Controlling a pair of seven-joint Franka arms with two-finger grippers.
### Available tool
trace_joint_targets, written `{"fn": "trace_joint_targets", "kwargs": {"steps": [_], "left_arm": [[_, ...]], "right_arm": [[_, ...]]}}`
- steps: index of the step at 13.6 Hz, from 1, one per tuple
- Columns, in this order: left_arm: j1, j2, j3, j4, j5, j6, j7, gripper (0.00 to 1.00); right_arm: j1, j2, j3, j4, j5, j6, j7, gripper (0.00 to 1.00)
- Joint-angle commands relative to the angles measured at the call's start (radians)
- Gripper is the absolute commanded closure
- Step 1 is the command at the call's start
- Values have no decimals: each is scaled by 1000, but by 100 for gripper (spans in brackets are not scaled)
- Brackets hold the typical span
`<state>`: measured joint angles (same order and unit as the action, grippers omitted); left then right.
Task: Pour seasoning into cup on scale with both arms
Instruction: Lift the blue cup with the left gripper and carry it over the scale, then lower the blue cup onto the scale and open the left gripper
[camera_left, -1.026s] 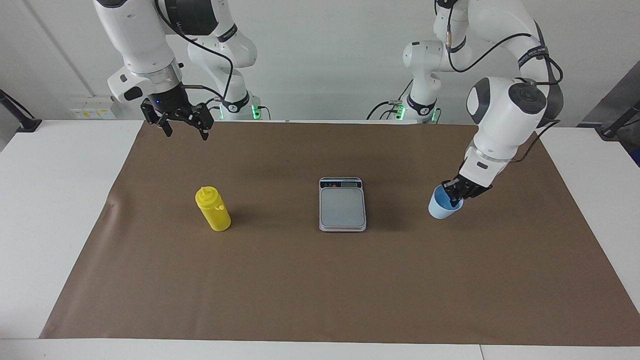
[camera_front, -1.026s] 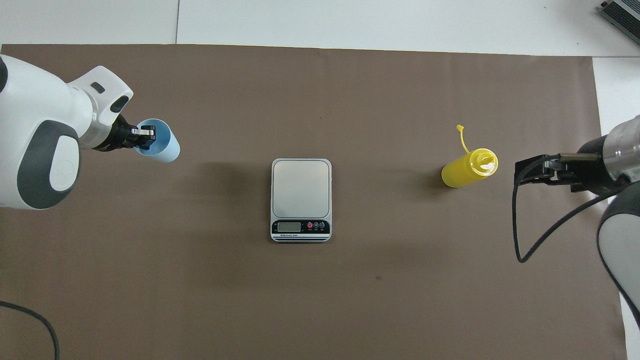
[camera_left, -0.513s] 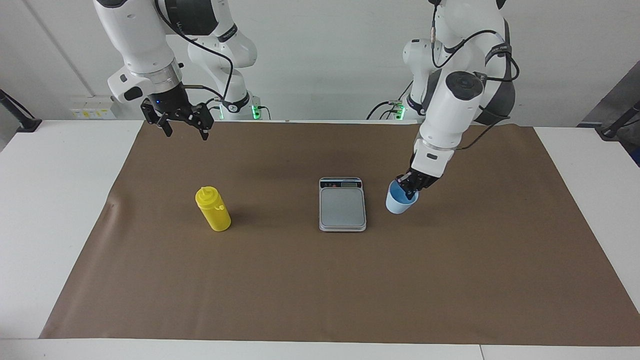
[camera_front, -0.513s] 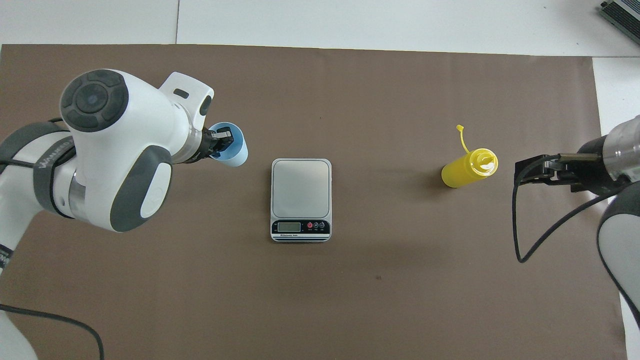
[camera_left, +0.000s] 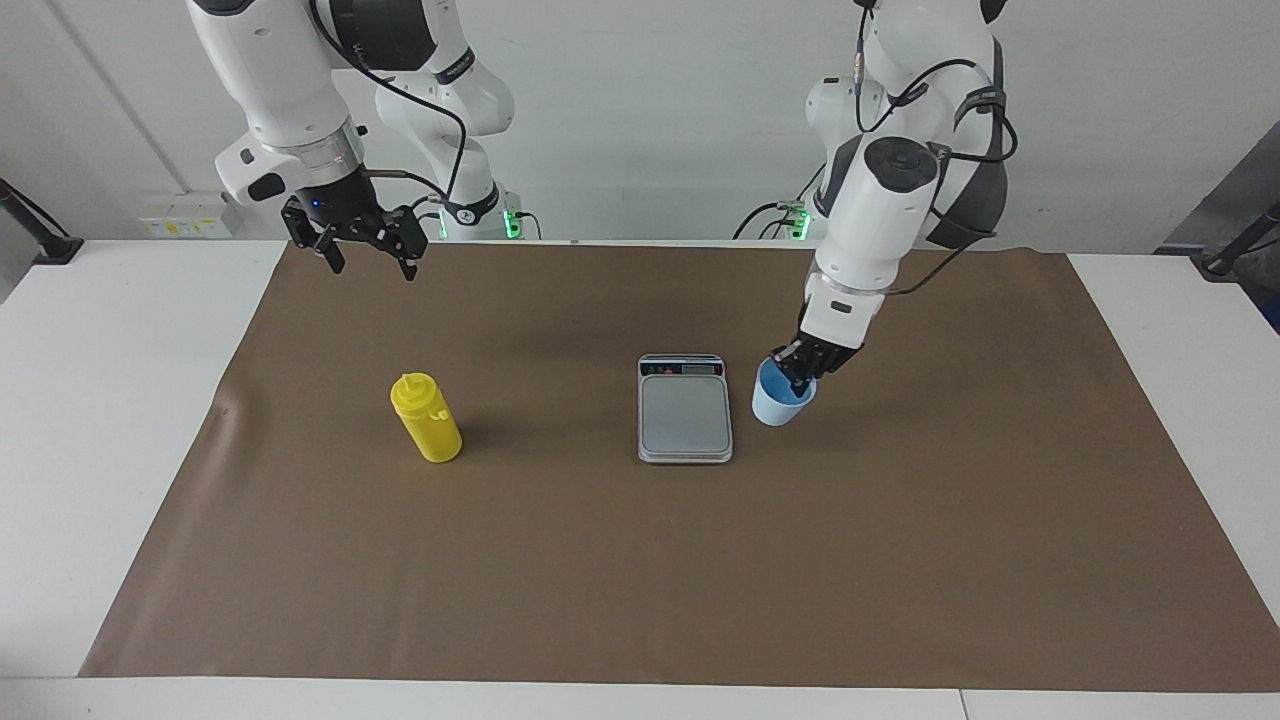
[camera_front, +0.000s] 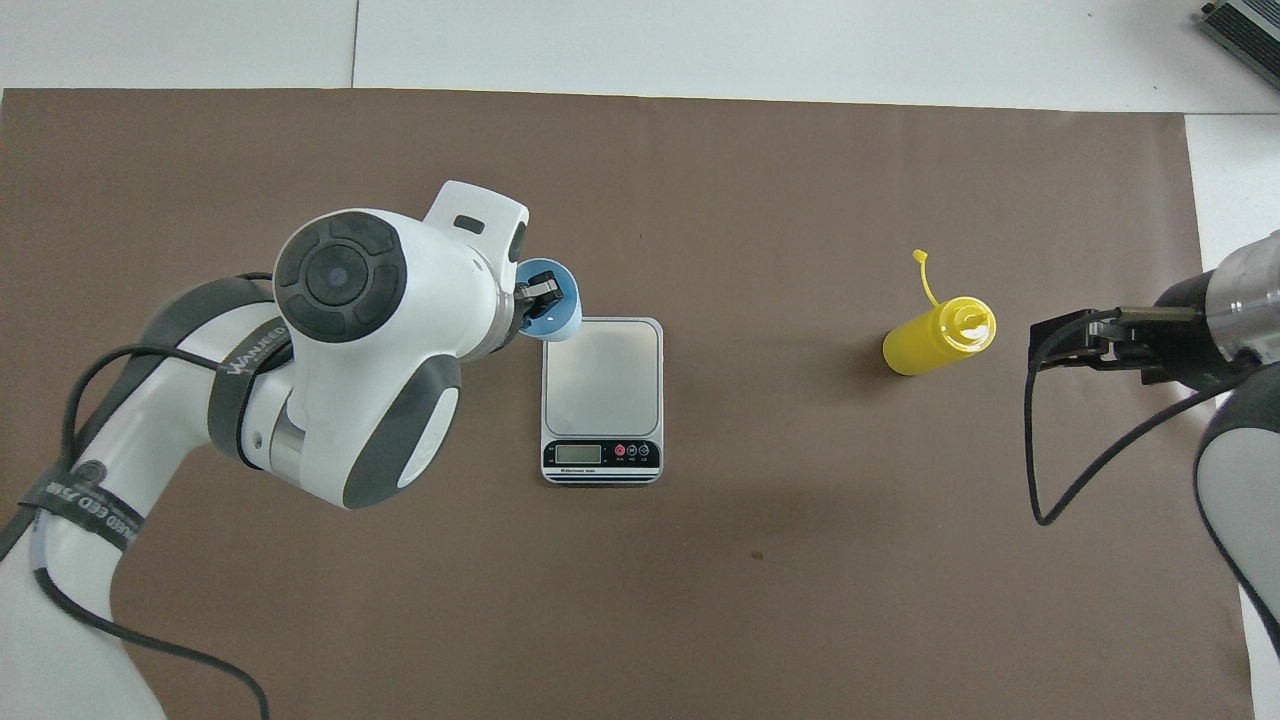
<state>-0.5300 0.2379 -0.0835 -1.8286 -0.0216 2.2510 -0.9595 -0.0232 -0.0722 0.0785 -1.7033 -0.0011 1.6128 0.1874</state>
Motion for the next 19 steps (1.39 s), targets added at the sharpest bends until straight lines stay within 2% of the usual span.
{"fn": "trace_joint_targets", "kwargs": {"steps": [1, 4, 13, 14, 15, 16, 17, 19], "left_arm": [[-13, -6, 19, -38, 23, 28, -4, 100], [-16, -29, 19, -110, 23, 87, 31, 100], [-36, -12, 19, -146, 41, 128, 35, 100], [-36, -12, 19, -146, 42, 127, 36, 95], [-36, -12, 19, -146, 42, 128, 36, 82], [-36, -12, 19, -146, 42, 127, 35, 56], [-38, -14, 21, -144, 43, 121, 34, 1], [-22, -26, 27, -120, 60, 81, 38, 0]], "right_arm": [[-14, -8, 10, -4, -2, -4, 14, 0], [-15, -8, 10, -4, -2, -4, 14, 0], [-14, -8, 10, -4, -2, -4, 14, 0], [-14, -8, 9, -4, -2, -4, 14, 0], [-14, -8, 10, -4, -2, -4, 14, 0], [-15, -8, 10, -4, -2, -4, 14, 0], [-14, -8, 10, -4, -2, -4, 14, 0], [-14, -8, 10, -4, -2, -4, 14, 0]]}}
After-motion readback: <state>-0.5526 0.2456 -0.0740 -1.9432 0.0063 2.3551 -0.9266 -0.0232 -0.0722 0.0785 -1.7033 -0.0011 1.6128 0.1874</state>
